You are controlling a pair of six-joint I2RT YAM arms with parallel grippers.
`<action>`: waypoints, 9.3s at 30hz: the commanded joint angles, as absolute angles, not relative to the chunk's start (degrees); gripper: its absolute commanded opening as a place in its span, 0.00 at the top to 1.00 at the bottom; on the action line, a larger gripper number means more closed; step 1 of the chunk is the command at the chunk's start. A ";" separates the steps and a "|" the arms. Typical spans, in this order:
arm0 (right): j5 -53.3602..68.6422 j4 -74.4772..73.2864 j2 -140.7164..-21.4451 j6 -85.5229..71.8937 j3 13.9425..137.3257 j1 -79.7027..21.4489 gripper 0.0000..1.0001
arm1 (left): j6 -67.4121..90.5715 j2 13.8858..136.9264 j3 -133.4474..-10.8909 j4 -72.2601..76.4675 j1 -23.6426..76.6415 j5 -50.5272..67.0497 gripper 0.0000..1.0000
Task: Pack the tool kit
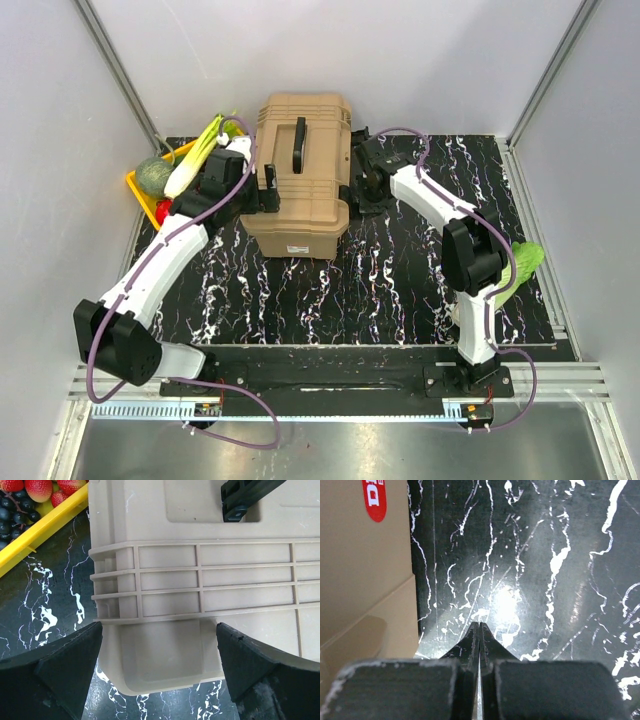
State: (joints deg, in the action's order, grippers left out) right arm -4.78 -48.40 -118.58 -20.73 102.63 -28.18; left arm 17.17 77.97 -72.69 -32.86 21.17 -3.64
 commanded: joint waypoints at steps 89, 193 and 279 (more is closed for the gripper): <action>39.29 57.12 -160.66 -92.45 123.49 -10.02 0.36 | 28.30 112.41 -111.97 -26.37 8.70 9.93 0.01; -5.63 -3.08 -151.43 11.78 140.36 -20.13 1.00 | 13.45 118.30 -112.85 -21.27 7.29 15.55 0.01; 31.82 9.32 -159.08 -14.68 142.47 -33.05 1.00 | 24.43 118.22 -96.86 -12.92 14.50 55.11 0.38</action>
